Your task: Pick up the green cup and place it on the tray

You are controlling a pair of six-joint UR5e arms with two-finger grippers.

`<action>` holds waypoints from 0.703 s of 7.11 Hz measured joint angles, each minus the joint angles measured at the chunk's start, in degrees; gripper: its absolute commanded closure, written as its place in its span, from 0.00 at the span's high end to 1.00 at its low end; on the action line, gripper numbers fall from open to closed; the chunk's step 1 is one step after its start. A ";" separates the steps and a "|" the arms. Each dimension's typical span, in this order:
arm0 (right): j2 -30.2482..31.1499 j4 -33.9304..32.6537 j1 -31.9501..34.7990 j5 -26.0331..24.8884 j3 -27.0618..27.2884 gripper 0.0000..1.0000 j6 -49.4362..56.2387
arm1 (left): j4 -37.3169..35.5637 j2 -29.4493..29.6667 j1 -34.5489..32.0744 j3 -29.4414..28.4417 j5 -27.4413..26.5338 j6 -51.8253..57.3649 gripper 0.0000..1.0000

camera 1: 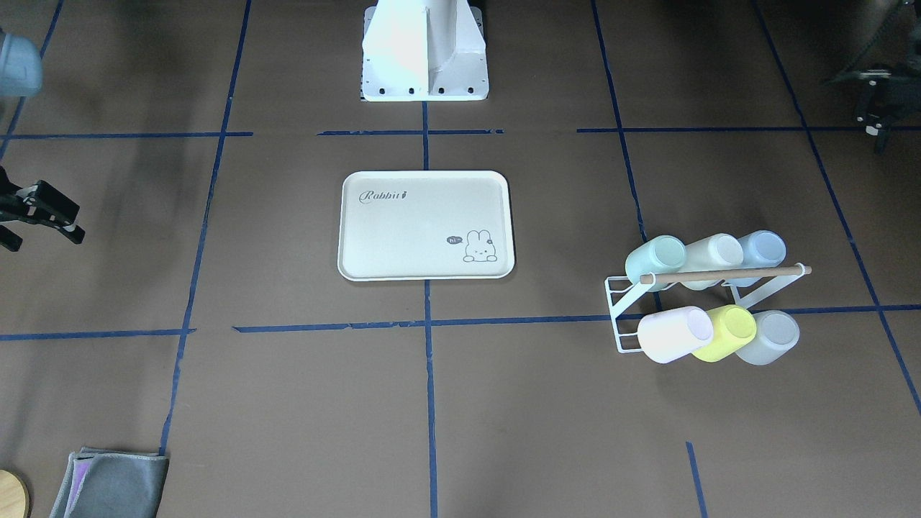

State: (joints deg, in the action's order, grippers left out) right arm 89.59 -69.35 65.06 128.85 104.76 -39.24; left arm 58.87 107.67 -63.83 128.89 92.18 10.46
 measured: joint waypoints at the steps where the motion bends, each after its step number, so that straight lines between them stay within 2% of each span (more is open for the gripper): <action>1: 0.92 -0.64 0.84 0.00 -0.01 1.00 2.18 | -2.62 0.99 4.98 1.64 -7.32 0.26 1.00; 3: 1.93 -0.99 1.34 0.00 -0.22 1.00 3.38 | -5.02 2.73 12.63 2.37 -16.52 0.45 0.99; 5: 2.58 -3.08 2.65 -0.05 -0.50 1.00 6.93 | -12.65 5.00 24.01 2.15 -29.55 0.65 0.99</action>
State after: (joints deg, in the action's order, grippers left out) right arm 92.17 -72.43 67.71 128.81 104.26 -32.31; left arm 46.22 112.67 -39.82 131.04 62.63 11.11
